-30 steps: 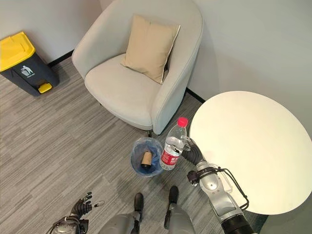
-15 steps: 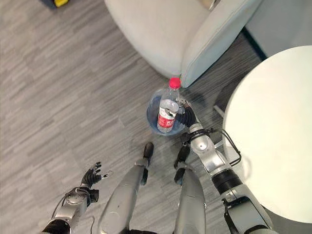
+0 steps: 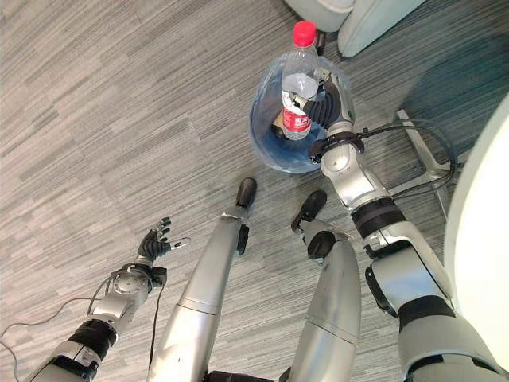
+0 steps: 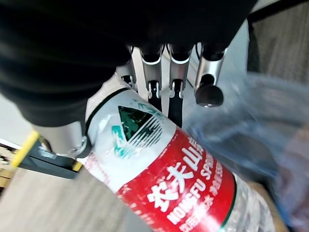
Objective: Gather garbage on tea table into small bin, then transfer packed bag to large trash can.
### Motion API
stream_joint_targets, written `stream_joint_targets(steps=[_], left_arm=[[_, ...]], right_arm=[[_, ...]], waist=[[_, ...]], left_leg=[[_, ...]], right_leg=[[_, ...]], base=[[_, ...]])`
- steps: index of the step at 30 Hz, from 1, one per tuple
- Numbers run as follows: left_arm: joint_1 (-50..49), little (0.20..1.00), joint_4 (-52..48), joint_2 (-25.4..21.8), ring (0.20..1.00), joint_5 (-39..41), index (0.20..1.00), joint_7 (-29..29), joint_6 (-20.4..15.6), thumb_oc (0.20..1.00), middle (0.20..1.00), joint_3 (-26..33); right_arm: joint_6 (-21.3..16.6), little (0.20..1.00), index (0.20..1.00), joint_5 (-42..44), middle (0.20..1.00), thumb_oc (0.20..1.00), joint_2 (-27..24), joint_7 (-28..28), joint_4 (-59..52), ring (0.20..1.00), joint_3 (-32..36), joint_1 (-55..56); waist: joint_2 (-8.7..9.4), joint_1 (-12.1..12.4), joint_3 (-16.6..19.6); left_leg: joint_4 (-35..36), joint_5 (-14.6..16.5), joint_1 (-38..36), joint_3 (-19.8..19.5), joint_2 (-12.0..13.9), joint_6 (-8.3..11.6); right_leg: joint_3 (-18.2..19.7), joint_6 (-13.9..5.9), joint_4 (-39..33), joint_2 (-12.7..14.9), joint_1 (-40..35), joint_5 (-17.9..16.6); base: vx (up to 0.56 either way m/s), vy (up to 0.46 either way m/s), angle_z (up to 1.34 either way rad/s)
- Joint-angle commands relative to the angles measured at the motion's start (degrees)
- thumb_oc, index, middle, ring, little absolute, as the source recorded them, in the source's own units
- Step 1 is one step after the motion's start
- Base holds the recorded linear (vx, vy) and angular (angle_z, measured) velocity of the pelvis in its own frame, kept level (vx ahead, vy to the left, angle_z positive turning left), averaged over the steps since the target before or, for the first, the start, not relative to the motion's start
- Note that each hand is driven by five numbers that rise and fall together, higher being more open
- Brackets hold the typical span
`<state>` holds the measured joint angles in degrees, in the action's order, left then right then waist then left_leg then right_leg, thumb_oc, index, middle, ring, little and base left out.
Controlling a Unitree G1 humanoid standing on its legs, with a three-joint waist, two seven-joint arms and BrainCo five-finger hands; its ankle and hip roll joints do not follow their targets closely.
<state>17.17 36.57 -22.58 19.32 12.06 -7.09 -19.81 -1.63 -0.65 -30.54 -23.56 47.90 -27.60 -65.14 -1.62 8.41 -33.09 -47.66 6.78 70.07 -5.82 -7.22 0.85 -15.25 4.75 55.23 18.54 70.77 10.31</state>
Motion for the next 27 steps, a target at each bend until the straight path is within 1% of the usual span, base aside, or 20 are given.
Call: stream_joint_targets(steps=[1,3,4,5,9,13,14,18,21,24,27], left_arm=[[-4.14,1.0,-0.15,0.18,1.0,1.73,1.0,1.08,-0.96,1.0,1.0,-1.03],[-3.74,1.0,0.15,0.35,1.0,1.74,1.0,1.13,-1.05,1.0,1.0,-1.56],[-3.48,1.0,0.2,0.33,1.0,1.51,1.0,1.11,-0.93,1.0,1.0,-1.89],[-3.16,1.0,0.03,0.49,1.0,1.19,1.0,1.24,-0.93,1.0,1.0,-2.16],[-2.63,1.0,-0.17,1.02,1.0,0.59,1.0,1.63,-0.98,1.0,1.0,-1.94],[-2.76,1.0,-0.43,1.73,1.0,0.0,1.0,1.77,-1.15,1.0,1.0,-0.84],[-2.93,1.0,-0.49,1.94,1.0,-0.47,1.0,1.84,-1.18,1.0,1.0,-0.44],[-2.88,1.0,-0.03,1.94,1.0,-1.14,1.0,1.76,-1.23,1.0,1.0,-0.13],[-2.96,1.0,0.18,0.97,1.0,-1.87,1.0,1.76,-1.55,1.0,1.0,-0.1],[-2.68,1.0,0.38,0.42,1.0,-1.8,1.0,1.8,-1.86,1.0,1.0,-0.41],[-1.68,1.0,0.36,-0.16,1.0,-1.38,1.0,2.03,-2.36,1.0,1.0,-1.51]], right_arm=[[-0.93,0.2,0.2,2.07,0.2,0.2,-1.43,-1.65,-2.97,0.2,-2.11,3.36],[-0.81,0.2,0.2,2.21,0.2,0.2,-1.25,-1.52,-0.29,0.2,-3.23,2.24],[-0.66,0.818,0.818,2.09,0.818,0.818,-1.16,-1.78,0.53,0.818,-3.52,2.08],[-0.46,1.0,1.0,1.95,1.0,1.0,-0.74,-1.9,1.54,1.0,-3.89,2.09],[-0.34,1.0,1.0,-1.05,1.0,1.0,-0.71,-2.41,-1.47,1.0,-4.81,3.62],[0.01,1.0,1.0,-7.96,1.0,1.0,-1.63,-2.4,-6.64,1.0,-6.26,6.58],[0.27,1.0,1.0,-10.88,1.0,1.0,-1.95,-2.08,-7.72,1.0,-7.07,7.75],[1.05,1.0,1.0,-16.68,1.0,1.0,-2.5,-0.86,-7.81,1.0,-10.23,9.05],[2.11,1.0,1.0,-22.57,1.0,1.0,-1.85,0.85,-3.88,1.0,-14.91,9.02],[2.92,1.0,1.0,-25.12,1.0,1.0,-0.16,1.55,0.4,1.0,-17.63,8.31],[4.5,1.0,1.0,-27.98,1.0,1.0,3.21,2.42,8.9,1.0,-21.0,7.44]], waist=[[-1.52,0.63,5.73],[-1.51,0.64,5.84],[-1.57,0.67,5.9],[-1.63,0.54,6.02],[-1.46,-0.06,6.55],[-1.04,-0.92,7.13],[-0.89,-1.11,7.24],[-0.58,-1.54,7.12],[-0.6,-1.65,6.74],[-0.87,-1.45,6.63],[-1.94,-0.79,6.33]], left_leg=[[2.87,2.81,-2.85,3.36,-0.18,-2.24],[2.44,2.82,-1.86,3.44,-0.36,-2.27],[2.51,2.79,-1.73,3.46,-0.4,-2.24],[2.59,2.67,-1.5,3.36,-0.62,-2.26],[3.62,2.26,-1.74,3.45,-0.48,-2.06],[6.19,1.79,-3.06,3.53,-0.04,-1.84],[7.25,1.49,-3.72,3.42,0.16,-1.76],[8.99,0.96,-4.71,3.34,0.49,-1.52],[10.35,0.09,-5.07,3.21,0.86,-0.78],[10.37,-0.22,-4.43,3.17,0.86,-0.57],[9.72,-0.56,-2.43,2.99,0.4,-0.59]], right_leg=[[6.3,-4.37,-3.68,-2.1,-4.91,7.24],[6.43,-4.41,-3.34,-2.15,-4.03,7.08],[6.43,-4.45,-3.33,-2.02,-3.88,7.04],[6.34,-4.39,-3.06,-2.03,-3.46,7.03],[6.22,-4.72,-4.05,-2.28,-3.74,6.32],[6.03,-5.34,-6.04,-2.86,-4.66,5.33],[5.93,-5.65,-7.01,-3.12,-5.13,4.79],[5.73,-6.26,-8.57,-3.67,-6.12,4.14],[5.17,-6.74,-9.41,-3.71,-6.57,3.76],[5.19,-6.93,-9.25,-3.65,-5.97,3.61],[5.2,-6.96,-8.26,-3.06,-3.93,3.7]], base=[[0.01,0.013,0.16],[0.01,0.008,0.08],[0.0,0.0,0.0],[0.0,-0.007,-0.05],[0.0,0.0,-0.01],[0.0,0.0,0.0],[-0.03,-0.003,-0.05],[-0.03,-0.022,-0.07],[-0.03,-0.065,-0.05],[-0.02,-0.038,0.07],[-0.01,-0.035,0.06]])
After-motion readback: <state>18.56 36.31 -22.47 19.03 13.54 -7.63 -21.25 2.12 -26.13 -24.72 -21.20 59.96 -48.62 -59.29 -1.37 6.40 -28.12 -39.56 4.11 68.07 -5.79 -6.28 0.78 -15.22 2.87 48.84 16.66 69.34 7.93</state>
